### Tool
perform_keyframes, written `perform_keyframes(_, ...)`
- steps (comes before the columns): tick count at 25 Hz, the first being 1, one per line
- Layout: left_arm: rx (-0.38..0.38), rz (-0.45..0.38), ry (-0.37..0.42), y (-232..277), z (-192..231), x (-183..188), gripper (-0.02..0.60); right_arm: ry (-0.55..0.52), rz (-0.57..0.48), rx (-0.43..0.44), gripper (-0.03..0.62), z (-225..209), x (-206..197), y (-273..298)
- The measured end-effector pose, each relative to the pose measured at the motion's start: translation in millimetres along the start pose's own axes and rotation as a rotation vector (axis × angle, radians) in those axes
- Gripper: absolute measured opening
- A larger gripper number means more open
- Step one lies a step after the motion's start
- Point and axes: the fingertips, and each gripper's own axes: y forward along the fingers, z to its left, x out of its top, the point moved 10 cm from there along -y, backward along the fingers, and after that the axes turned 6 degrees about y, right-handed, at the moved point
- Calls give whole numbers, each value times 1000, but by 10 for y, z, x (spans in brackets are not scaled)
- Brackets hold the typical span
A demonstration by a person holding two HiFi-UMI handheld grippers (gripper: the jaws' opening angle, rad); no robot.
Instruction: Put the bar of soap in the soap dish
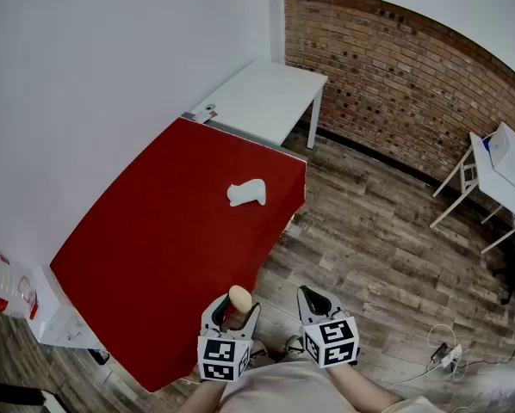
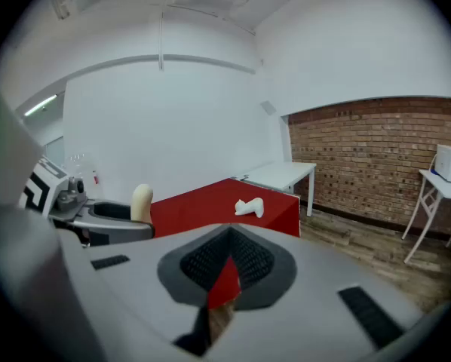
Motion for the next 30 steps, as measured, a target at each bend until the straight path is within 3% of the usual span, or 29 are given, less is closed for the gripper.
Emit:
perform_keyframes(5,-13,-8,3,6,9,18,276,6,6,-8,5,7,3,-18)
perform_keyframes(21,-67,-41,17,-131,572,-153,276,1,-6,-62,5,551,-20,250)
perform_keyframes(30,-72,-49,15,24,658,-116,276,4,-6,-59,5,472,45,439)
